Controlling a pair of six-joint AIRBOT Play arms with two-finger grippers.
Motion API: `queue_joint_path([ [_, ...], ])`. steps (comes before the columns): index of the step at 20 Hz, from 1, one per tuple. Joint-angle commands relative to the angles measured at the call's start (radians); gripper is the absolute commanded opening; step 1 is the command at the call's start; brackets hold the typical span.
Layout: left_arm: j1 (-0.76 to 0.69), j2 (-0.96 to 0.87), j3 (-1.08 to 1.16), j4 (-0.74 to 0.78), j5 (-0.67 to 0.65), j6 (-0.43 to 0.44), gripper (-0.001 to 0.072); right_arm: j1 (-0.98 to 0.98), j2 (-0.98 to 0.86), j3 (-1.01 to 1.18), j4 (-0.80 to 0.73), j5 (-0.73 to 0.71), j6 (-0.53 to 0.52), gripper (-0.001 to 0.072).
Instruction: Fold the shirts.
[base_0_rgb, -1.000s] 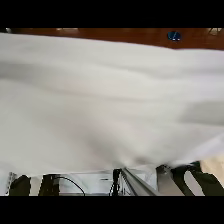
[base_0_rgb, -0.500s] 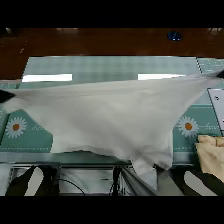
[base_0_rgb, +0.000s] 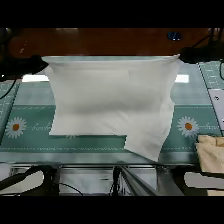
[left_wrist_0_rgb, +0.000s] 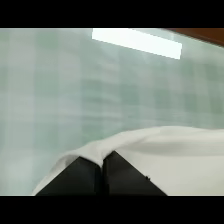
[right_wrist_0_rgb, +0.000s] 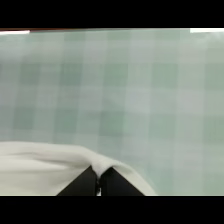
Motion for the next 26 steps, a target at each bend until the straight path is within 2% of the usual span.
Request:
queue_joint_path([
  [1, -0.024, -0.137, 0.027, -0.122, 0.201, 0.194, 0.0028, 0.05, -0.106, -0.002, 0.018, -0.212, -0.031, 0.0024],
  [3, -0.024, -0.194, 0.027, -0.134, 0.247, 0.227, 0.0028, 0.062, -0.157, -0.002, 0.02, -0.233, -0.031, 0.0024],
  [10, -0.024, -0.355, 0.027, -0.178, 0.353, 0.229, 0.0027, 0.069, -0.267, -0.002, 0.021, -0.308, -0.031, 0.0024],
  [14, -0.022, -0.377, 0.032, -0.177, 0.332, 0.255, 0.0028, 0.075, -0.278, -0.002, 0.012, -0.274, -0.038, 0.0024],
  [15, -0.012, -0.368, 0.041, -0.177, 0.278, 0.29, 0.0027, 0.073, -0.266, -0.002, 0.011, -0.241, -0.038, 0.0024],
  [16, 0.008, -0.354, 0.063, -0.176, 0.171, 0.366, 0.0028, 0.069, -0.246, -0.002, 0.003, -0.2, -0.037, 0.0024],
  [18, 0.062, -0.335, 0.115, -0.161, -0.056, 0.389, 0.0028, 0.066, -0.193, -0.002, -0.062, -0.069, -0.014, 0.0024],
  [19, 0.095, -0.334, 0.134, -0.151, -0.155, 0.37, 0.0028, 0.066, -0.174, -0.002, -0.119, 0.018, 0.031, 0.0024],
  [22, 0.163, -0.343, 0.137, -0.092, -0.319, 0.269, 0.0028, 0.066, -0.179, -0.004, -0.199, 0.236, 0.136, 0.0024],
  [24, 0.171, -0.362, 0.137, -0.032, -0.399, 0.225, 0.0027, 0.069, -0.179, -0.027, -0.195, 0.265, 0.159, 0.0024],
  [26, 0.158, -0.384, 0.135, -0.008, -0.411, 0.212, 0.0028, 0.069, -0.179, -0.058, -0.187, 0.269, 0.185, 0.0024],
])
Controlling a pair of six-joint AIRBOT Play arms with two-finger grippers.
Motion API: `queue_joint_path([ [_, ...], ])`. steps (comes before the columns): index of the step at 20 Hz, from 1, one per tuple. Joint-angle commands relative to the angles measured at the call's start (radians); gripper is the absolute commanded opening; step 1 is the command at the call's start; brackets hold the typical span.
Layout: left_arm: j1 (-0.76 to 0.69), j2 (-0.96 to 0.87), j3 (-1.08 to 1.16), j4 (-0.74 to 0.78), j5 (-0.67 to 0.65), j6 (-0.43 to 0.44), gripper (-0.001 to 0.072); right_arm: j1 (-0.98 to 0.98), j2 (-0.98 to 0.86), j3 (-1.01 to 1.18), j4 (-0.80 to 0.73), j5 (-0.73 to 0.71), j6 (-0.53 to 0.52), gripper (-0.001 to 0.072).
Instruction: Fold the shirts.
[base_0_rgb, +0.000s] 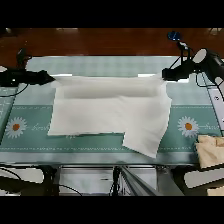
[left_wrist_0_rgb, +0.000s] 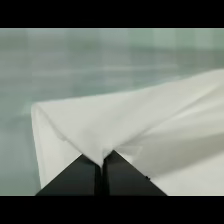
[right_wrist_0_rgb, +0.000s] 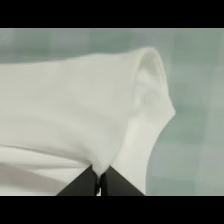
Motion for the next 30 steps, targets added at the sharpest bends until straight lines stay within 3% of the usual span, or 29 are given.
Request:
queue_joint_path([
  [1, 0.0, -0.031, 0.005, 0.057, -0.106, -0.045, 0.0028, 0.001, 0.004, -0.046, -0.015, 0.087, 0.064, 0.0024],
  [8, -0.06, -0.074, 0.005, 0.054, -0.05, -0.044, 0.0037, 0.001, 0.002, -0.124, 0.035, 0.006, 0.063, 0.0027],
  [9, -0.059, -0.079, 0.005, 0.054, -0.051, -0.044, 0.0066, 0.001, 0.0, -0.124, 0.064, 0.006, 0.063, 0.0029],
  [10, -0.058, -0.08, 0.005, 0.054, -0.051, -0.051, 0.0152, 0.001, 0.0, -0.124, 0.097, 0.006, 0.062, 0.0042],
  [11, -0.053, -0.079, 0.01, 0.054, -0.055, -0.069, 0.0224, 0.001, 0.0, -0.124, 0.127, 0.005, 0.049, 0.0111],
  [12, -0.043, -0.074, 0.026, 0.055, -0.075, -0.082, 0.0378, 0.0, 0.003, -0.121, 0.154, 0.022, 0.017, 0.0195],
  [13, -0.023, -0.068, 0.055, 0.056, -0.115, -0.089, 0.0445, -0.003, 0.011, -0.108, 0.158, 0.056, -0.014, 0.0262],
  [14, 0.006, -0.06, 0.096, 0.074, -0.177, -0.095, 0.044, -0.009, 0.031, -0.085, 0.145, 0.111, -0.064, 0.027],
  [15, 0.043, -0.046, 0.142, 0.144, -0.249, -0.138, 0.0357, -0.018, 0.064, -0.068, 0.092, 0.163, -0.098, 0.0275],
  [16, 0.076, -0.025, 0.175, 0.258, -0.324, -0.163, 0.0322, -0.029, 0.114, -0.064, -0.023, 0.211, -0.099, 0.0311],
  [17, 0.11, 0.004, 0.179, 0.393, -0.389, -0.182, 0.0323, -0.042, 0.156, -0.064, -0.149, 0.257, -0.098, 0.0327],
  [18, 0.15, 0.035, 0.154, 0.459, -0.428, -0.198, 0.0333, -0.062, 0.192, -0.064, -0.258, 0.302, -0.095, 0.0389],
  [19, 0.189, 0.064, 0.106, 0.443, -0.443, -0.208, 0.0382, -0.095, 0.213, -0.065, -0.29, 0.341, -0.082, 0.0401],
  [20, 0.226, 0.093, 0.031, 0.415, -0.457, -0.217, 0.0513, -0.132, 0.227, -0.076, -0.259, 0.357, -0.068, 0.0428],
  [21, 0.253, 0.117, -0.051, 0.405, -0.476, -0.217, 0.0562, -0.169, 0.239, -0.101, -0.2, 0.37, -0.07, 0.0434],
  [26, 0.316, 0.183, -0.455, 0.405, -0.506, -0.126, 0.0562, -0.287, 0.264, -0.305, 0.012, 0.362, -0.158, 0.0433],
  [30, 0.314, 0.18, -0.531, 0.378, -0.446, -0.119, 0.0562, -0.287, 0.264, -0.357, 0.043, 0.349, -0.177, 0.0433],
])
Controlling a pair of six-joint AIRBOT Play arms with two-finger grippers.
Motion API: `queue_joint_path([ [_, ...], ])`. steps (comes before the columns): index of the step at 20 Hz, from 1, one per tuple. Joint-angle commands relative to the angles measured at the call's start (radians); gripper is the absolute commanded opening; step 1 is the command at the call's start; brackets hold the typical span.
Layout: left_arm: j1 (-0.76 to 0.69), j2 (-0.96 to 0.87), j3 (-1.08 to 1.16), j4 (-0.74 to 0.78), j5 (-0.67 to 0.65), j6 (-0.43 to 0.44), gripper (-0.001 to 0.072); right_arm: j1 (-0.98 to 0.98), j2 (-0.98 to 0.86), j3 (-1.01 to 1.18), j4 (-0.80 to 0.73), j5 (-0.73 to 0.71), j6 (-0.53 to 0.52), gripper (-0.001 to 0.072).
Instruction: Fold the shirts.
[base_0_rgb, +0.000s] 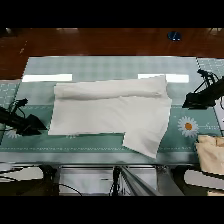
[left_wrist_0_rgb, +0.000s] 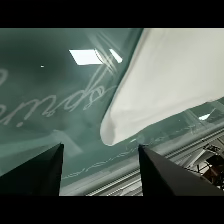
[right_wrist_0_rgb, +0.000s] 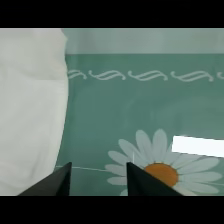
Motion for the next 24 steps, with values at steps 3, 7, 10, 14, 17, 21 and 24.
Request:
queue_joint_path([
  [3, 0.006, 0.007, -0.079, -0.096, 0.106, 0.018, 0.0561, -0.016, 0.005, -0.045, 0.089, -0.007, -0.025, 0.0432],
  [7, -0.079, 0.006, -0.079, -0.137, 0.198, 0.015, 0.0561, -0.016, 0.005, -0.045, 0.159, -0.006, -0.024, 0.0431],
  [10, -0.186, -0.006, -0.079, -0.137, 0.228, -0.021, 0.0381, -0.016, 0.005, -0.045, 0.203, -0.005, -0.019, 0.0425],
  [14, -0.237, -0.014, -0.078, -0.136, 0.227, -0.02, 0.0032, -0.016, 0.037, -0.045, 0.214, 0.0, -0.021, 0.0424],
  [17, -0.191, -0.014, -0.078, -0.136, 0.183, -0.019, 0.0032, -0.017, 0.078, -0.045, 0.078, 0.0, -0.02, 0.0433],
  [21, -0.109, -0.013, -0.078, -0.136, 0.117, -0.004, 0.0032, -0.09, 0.097, -0.163, 0.106, 0.003, -0.035, 0.0548],
  [24, -0.063, -0.006, -0.078, -0.137, 0.086, 0.011, 0.0032, -0.108, 0.097, -0.314, 0.222, -0.033, -0.072, 0.0549],
])
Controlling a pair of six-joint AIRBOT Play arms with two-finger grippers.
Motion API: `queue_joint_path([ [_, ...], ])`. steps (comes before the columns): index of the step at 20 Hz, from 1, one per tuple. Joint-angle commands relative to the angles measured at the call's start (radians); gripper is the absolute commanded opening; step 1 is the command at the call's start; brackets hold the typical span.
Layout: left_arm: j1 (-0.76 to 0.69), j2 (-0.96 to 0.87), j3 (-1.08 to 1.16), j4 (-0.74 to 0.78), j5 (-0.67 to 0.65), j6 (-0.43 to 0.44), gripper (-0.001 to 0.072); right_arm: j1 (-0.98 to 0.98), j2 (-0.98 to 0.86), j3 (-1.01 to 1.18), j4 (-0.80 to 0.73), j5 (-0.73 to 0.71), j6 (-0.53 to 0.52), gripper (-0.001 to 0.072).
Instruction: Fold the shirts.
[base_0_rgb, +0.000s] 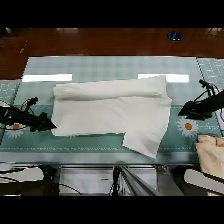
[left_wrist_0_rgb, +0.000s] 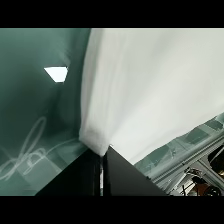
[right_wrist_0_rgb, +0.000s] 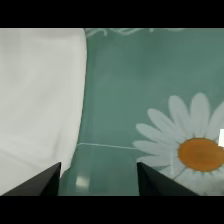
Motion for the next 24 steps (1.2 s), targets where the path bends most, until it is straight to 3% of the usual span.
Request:
queue_joint_path([
  [1, 0.05, 0.008, 0.002, -0.014, -0.073, 0.023, 0.0031, -0.018, 0.006, -0.156, 0.111, -0.048, -0.035, 0.0549],
  [11, 0.059, 0.01, 0.001, -0.026, -0.08, 0.031, 0.0032, 0.191, 0.006, -0.341, 0.255, -0.169, -0.02, 0.0517],
  [13, 0.059, 0.01, 0.001, -0.026, -0.08, 0.032, 0.0032, 0.269, 0.006, -0.341, 0.251, -0.221, 0.042, 0.0338],
  [15, 0.059, 0.01, 0.002, -0.026, -0.08, 0.035, 0.0032, 0.325, 0.006, -0.341, 0.25, -0.247, 0.077, 0.0043],
  [19, 0.06, 0.015, 0.002, -0.056, -0.098, 0.069, 0.0032, 0.33, 0.101, -0.331, 0.268, -0.231, 0.076, 0.0026],
  [24, 0.058, 0.085, 0.091, -0.39, -0.14, 0.122, 0.003, 0.31, 0.343, -0.208, 0.261, -0.342, 0.105, 0.0025],
])
